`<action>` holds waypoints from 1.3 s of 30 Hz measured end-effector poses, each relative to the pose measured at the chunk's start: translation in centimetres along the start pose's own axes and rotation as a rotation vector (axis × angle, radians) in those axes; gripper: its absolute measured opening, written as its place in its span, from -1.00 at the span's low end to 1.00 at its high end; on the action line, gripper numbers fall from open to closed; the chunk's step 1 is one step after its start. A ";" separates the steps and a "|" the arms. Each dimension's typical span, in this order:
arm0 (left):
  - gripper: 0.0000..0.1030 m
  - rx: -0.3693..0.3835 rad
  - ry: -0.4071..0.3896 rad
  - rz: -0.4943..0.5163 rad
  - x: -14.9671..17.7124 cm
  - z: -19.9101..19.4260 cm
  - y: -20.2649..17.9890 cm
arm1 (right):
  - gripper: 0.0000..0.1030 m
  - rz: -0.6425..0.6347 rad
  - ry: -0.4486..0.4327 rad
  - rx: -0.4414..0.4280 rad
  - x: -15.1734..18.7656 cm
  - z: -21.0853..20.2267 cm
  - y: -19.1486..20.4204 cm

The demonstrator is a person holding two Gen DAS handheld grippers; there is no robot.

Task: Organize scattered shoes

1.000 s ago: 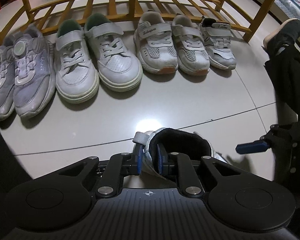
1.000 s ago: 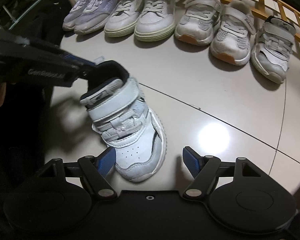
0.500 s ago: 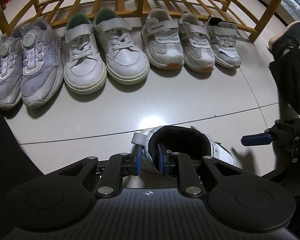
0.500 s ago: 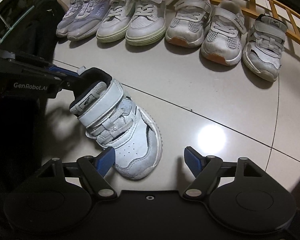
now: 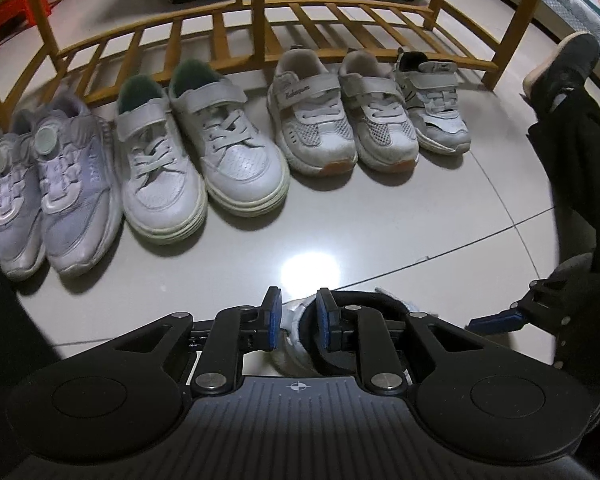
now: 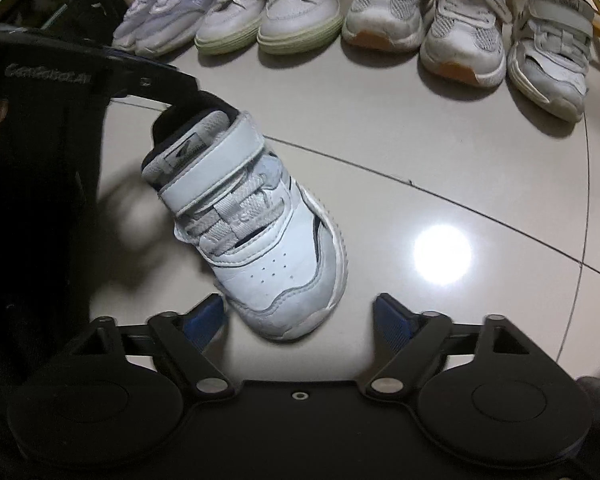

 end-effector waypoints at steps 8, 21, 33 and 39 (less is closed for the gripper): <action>-0.61 0.020 -0.001 -0.006 0.3 0.0 0.3 | 0.69 0.008 -0.011 -0.012 0.4 -0.7 -0.3; -0.63 0.018 0.013 -0.020 1.5 -0.1 0.2 | 0.68 -0.006 -0.028 0.058 -0.1 -1.6 -0.7; -0.64 0.013 0.026 -0.019 2.4 -0.4 0.1 | 0.68 0.006 -0.054 0.097 -0.5 -2.2 -1.9; -0.64 0.012 0.026 -0.022 2.7 -0.5 0.0 | 0.68 -0.005 -0.057 0.099 -1.0 -1.9 -1.6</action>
Point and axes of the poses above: each gripper's, at about its wrist camera, not at the fingertips, and z roughly the way its jaws point, y to its left, x to its underside, the point moved 3 cm from there along z, roughly the way its jaws point, and after that the axes turned 9 degrees about -y, right-handed, at the moved point
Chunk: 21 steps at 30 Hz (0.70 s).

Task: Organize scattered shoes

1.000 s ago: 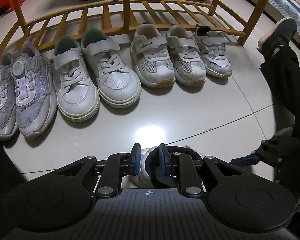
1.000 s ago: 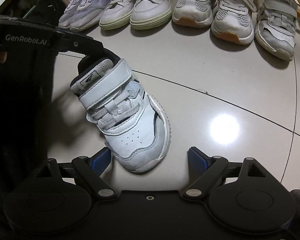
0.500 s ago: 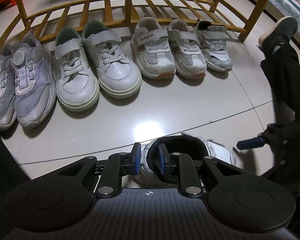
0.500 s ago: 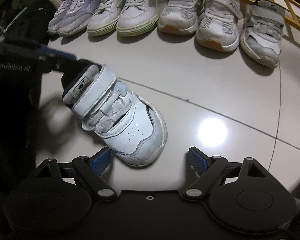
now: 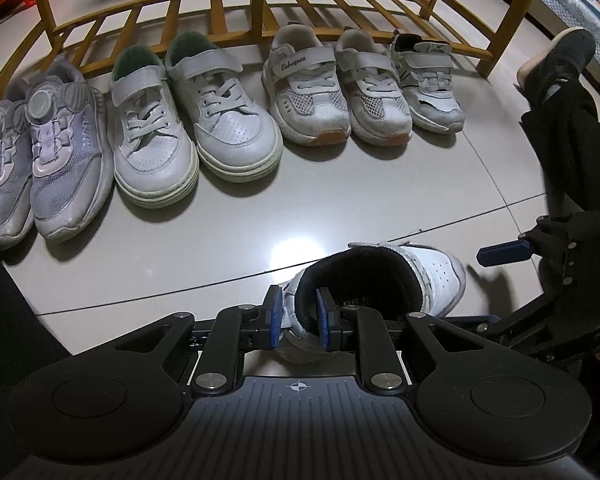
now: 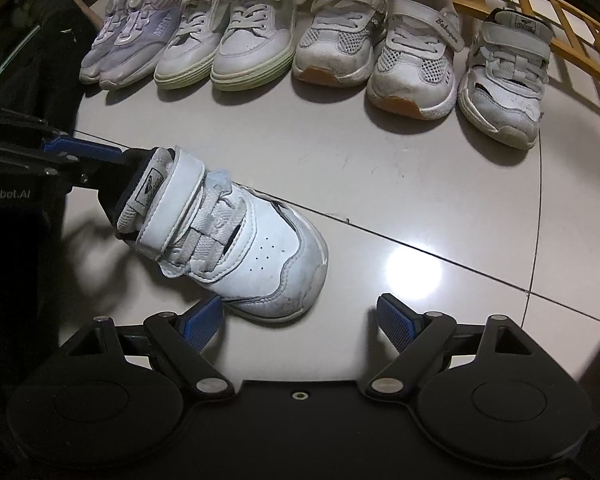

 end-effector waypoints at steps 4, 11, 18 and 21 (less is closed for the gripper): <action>-0.64 0.001 0.000 -0.006 0.1 -0.1 0.1 | 0.68 -0.010 0.002 0.001 -0.1 0.1 0.3; -0.64 0.001 0.003 -0.008 0.0 0.0 0.1 | 0.68 -0.021 -0.003 0.004 -0.4 -0.1 0.4; -0.64 -0.007 0.008 0.000 -0.1 0.3 -0.1 | 0.68 -0.017 -0.016 0.009 -0.8 -0.5 0.1; -0.64 -0.007 0.007 0.001 0.0 0.3 -0.1 | 0.68 -0.008 -0.023 0.012 -1.0 -0.6 -0.1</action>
Point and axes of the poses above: each gripper's, at about its wrist camera, not at the fingertips, and z roughly the way its jaws point, y to its left, x to its underside, the point moved 3 cm from there along z, roughly the way its jaws point, and after that the axes turned 9 degrees about -y, right-handed, at the moved point
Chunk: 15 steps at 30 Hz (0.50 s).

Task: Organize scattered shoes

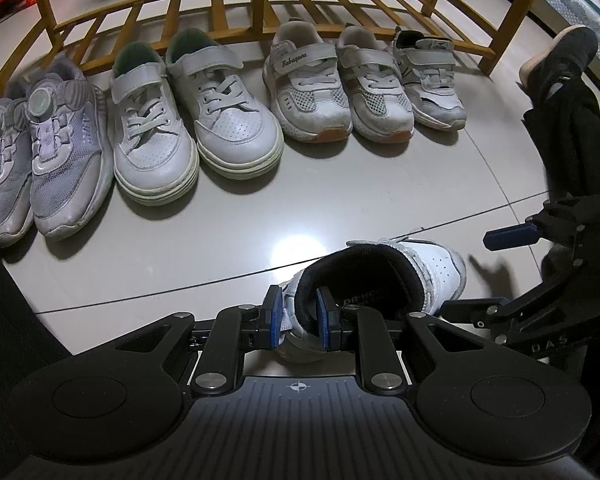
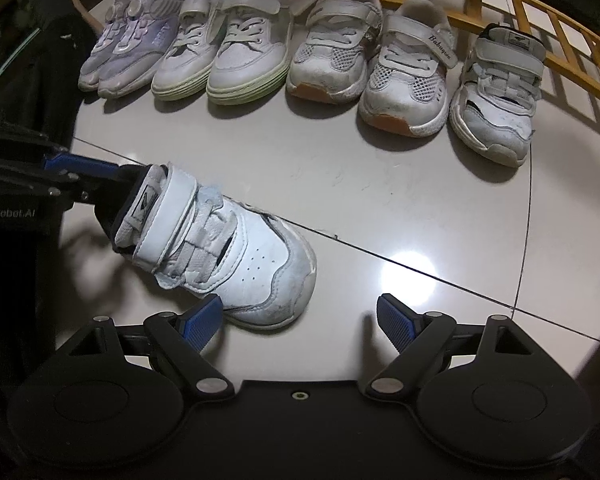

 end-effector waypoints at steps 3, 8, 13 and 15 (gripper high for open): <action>-0.64 0.000 0.000 0.002 0.0 0.0 0.0 | 0.68 0.000 -0.006 0.005 -0.3 0.0 -0.1; -0.64 -0.006 0.000 0.006 0.1 -0.1 -0.2 | 0.68 0.004 -0.022 0.009 -0.8 0.0 -0.2; -0.62 -0.008 0.002 0.001 0.3 -0.3 -0.1 | 0.68 0.009 -0.034 0.013 -1.2 0.1 -0.2; -0.62 -0.008 0.003 0.000 0.4 -0.4 -0.2 | 0.68 0.012 -0.040 0.014 -1.3 0.1 -0.2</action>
Point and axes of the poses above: each gripper's, at about its wrist camera, not at the fingertips, and z roughly the way its jaws point, y to its left, x to its underside, the point moved 3 cm from there along z, roughly the way its jaws point, and after that the axes turned 9 degrees about -y, right-handed, at the moved point
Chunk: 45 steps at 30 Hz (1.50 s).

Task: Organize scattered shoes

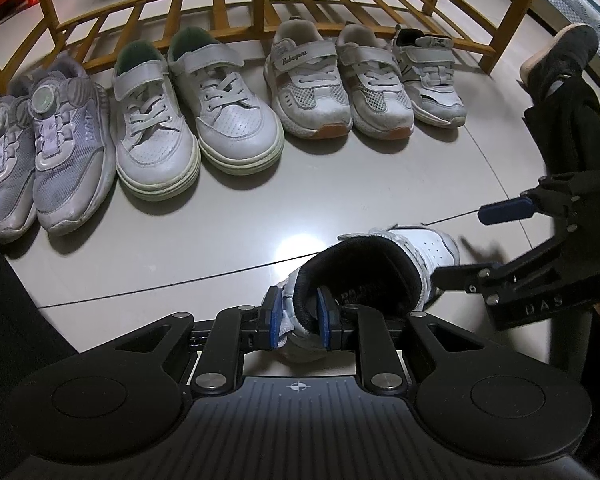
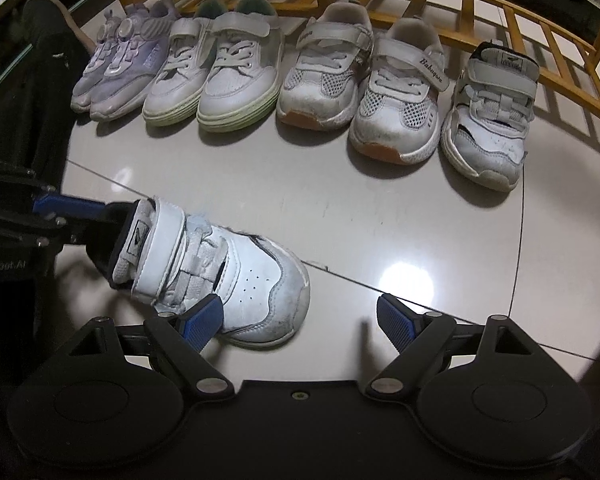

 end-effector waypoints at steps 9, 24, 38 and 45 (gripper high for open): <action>-0.62 -0.016 0.001 0.030 0.0 0.0 -0.5 | 0.68 -0.041 -0.006 0.007 0.4 -0.2 0.6; -0.62 -0.042 -0.008 0.048 0.1 0.0 -1.0 | 0.68 -0.004 -0.043 0.017 -0.8 0.0 0.5; -0.64 -0.037 -0.003 0.039 -0.5 0.5 -0.7 | 0.68 -0.051 -0.007 -0.026 -0.1 -0.1 0.6; -0.64 -0.045 -0.001 0.032 -1.0 1.1 -0.5 | 0.68 -0.090 0.021 -0.064 0.1 -0.4 1.3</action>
Point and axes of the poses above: each gripper's, at about its wrist camera, not at the fingertips, and z roughly the way its jaws point, y to its left, x to its underside, the point moved 3 cm from there along z, roughly the way its jaws point, and after that the axes turned 9 degrees about -y, right-handed, at the moved point
